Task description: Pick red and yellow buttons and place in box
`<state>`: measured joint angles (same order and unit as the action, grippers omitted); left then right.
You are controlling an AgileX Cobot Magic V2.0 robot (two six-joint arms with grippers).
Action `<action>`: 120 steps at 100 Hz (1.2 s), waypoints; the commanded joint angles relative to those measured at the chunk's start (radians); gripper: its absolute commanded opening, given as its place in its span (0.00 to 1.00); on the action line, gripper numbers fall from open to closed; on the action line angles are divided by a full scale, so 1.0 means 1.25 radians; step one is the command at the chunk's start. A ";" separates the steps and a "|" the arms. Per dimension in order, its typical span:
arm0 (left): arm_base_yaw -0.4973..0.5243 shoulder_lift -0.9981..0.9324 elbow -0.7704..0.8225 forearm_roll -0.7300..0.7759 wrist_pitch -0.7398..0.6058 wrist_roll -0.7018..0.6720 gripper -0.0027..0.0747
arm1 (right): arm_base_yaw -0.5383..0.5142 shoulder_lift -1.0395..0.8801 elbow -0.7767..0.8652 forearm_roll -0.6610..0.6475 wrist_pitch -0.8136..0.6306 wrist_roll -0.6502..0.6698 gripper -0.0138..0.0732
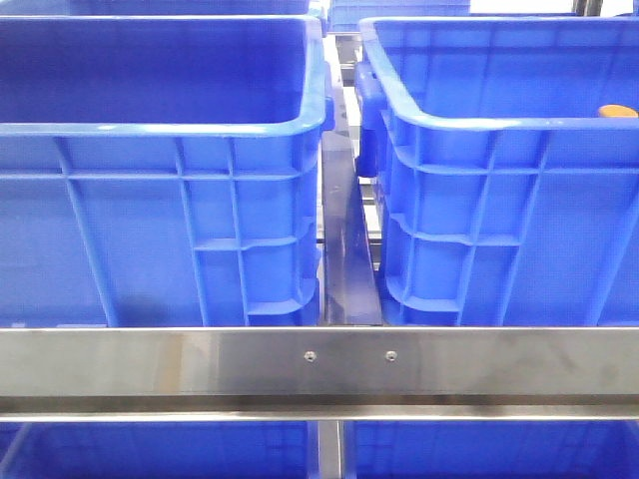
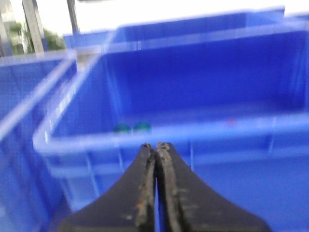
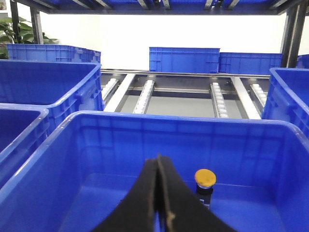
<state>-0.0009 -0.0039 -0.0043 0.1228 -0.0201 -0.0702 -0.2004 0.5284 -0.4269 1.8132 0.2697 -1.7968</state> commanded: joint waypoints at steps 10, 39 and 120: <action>0.001 -0.027 0.038 -0.007 -0.111 -0.018 0.01 | -0.005 0.001 -0.020 0.085 0.023 -0.002 0.08; 0.001 -0.027 0.038 -0.007 -0.111 -0.018 0.01 | -0.005 0.001 -0.020 0.085 0.023 -0.002 0.08; 0.001 -0.027 0.038 -0.007 -0.111 -0.018 0.01 | -0.005 0.001 -0.020 0.085 0.023 -0.002 0.08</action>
<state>-0.0009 -0.0039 -0.0043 0.1228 -0.0784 -0.0830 -0.2004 0.5284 -0.4269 1.8132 0.2697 -1.7968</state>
